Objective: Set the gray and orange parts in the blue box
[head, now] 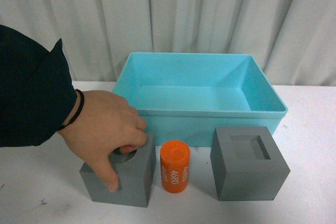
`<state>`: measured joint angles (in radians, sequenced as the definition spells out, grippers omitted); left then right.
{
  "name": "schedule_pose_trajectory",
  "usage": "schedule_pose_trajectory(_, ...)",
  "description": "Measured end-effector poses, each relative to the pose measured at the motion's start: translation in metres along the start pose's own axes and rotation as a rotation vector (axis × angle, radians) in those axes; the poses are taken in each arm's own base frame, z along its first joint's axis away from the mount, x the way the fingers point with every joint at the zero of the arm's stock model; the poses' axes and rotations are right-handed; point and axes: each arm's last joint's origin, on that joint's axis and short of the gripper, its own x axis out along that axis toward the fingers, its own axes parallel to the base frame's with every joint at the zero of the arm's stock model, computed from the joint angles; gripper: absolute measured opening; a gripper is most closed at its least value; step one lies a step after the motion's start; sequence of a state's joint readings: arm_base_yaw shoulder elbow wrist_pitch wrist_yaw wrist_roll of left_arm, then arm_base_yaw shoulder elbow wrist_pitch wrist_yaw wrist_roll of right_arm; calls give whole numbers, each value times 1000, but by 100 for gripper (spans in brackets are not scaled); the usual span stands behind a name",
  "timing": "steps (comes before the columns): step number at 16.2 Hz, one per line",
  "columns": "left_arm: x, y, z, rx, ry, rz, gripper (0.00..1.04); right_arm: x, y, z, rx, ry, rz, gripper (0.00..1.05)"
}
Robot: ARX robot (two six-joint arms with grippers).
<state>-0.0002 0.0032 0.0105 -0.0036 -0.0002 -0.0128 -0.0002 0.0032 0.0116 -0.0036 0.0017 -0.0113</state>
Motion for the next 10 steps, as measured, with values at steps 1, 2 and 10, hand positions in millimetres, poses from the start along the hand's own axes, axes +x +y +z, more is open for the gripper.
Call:
schedule_pose_trajectory(1, 0, 0, 0, 0, 0, 0, 98, 0, 0, 0, 0, 0, 0, 98)
schedule_pose_trajectory(2, 0, 0, 0, 0, 0, 0, 98, 0, 0, 0, 0, 0, 0, 98)
schedule_pose_trajectory(10, 0, 0, 0, 0, 0, 0, 98, 0, 0, 0, 0, 0, 0, 98)
